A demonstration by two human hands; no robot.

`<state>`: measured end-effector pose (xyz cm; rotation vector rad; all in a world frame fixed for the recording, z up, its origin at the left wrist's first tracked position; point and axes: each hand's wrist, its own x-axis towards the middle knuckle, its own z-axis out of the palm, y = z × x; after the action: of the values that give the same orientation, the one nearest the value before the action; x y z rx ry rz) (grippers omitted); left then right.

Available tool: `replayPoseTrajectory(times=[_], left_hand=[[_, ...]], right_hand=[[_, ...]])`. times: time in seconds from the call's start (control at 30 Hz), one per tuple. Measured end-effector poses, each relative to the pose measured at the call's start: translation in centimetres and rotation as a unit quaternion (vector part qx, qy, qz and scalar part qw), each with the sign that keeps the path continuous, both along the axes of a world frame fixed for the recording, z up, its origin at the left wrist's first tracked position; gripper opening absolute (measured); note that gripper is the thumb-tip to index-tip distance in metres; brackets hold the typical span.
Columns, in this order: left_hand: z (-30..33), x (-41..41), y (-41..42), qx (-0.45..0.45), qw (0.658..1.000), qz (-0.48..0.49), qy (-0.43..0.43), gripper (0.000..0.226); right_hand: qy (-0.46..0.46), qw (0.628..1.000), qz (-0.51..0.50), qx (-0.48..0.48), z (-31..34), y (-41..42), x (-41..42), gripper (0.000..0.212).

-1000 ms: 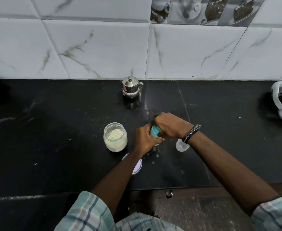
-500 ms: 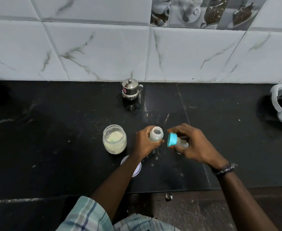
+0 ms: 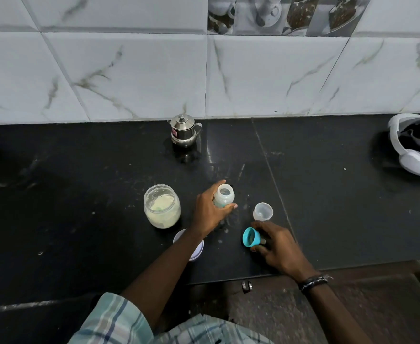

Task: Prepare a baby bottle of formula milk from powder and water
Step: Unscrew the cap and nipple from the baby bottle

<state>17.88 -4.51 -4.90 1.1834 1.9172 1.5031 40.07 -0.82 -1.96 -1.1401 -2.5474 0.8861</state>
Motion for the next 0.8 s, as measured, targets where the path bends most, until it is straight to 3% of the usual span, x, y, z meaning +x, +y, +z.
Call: replayPoseTrajectory(times=[0.4, 0.8], left_hand=[[0.4, -0.1, -0.6, -0.064, 0.998, -0.012, -0.013, 0.109], [1.0, 0.3, -1.7, -0.071, 0.997, -0.006, 0.009, 0.112]], right_hand=[[-0.002, 1.000, 0.015, 0.015, 0.0, -0.1, 0.2, 0.065], [-0.046, 0.999, 0.028, 0.005, 1.0, -0.3, 0.3, 0.074]])
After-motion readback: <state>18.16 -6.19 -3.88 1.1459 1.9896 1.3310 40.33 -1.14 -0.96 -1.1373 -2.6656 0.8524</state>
